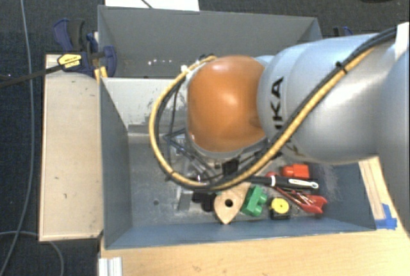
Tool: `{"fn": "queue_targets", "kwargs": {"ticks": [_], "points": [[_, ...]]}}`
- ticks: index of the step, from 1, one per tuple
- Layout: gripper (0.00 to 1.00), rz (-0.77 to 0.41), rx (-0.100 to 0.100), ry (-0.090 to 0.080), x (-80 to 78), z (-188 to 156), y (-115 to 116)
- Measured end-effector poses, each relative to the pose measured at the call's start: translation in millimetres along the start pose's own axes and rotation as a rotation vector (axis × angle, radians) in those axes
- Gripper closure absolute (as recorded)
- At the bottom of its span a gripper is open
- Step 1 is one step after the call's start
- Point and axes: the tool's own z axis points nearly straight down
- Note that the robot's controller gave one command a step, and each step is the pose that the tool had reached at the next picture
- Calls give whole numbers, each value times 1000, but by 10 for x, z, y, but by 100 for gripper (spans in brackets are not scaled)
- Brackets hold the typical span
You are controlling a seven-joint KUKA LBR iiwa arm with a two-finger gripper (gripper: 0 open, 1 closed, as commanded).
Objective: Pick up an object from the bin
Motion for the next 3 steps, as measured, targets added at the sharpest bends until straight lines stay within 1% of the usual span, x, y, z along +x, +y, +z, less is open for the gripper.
{"fn": "queue_targets", "kwargs": {"ticks": [1, 2, 3], "points": [[0, 221, 4, 8, -739, 1367, -1143], [0, -110, -3, -2, -582, 1332, -905], [0, 188, 0, 1, -713, 1335, -1086]]}}
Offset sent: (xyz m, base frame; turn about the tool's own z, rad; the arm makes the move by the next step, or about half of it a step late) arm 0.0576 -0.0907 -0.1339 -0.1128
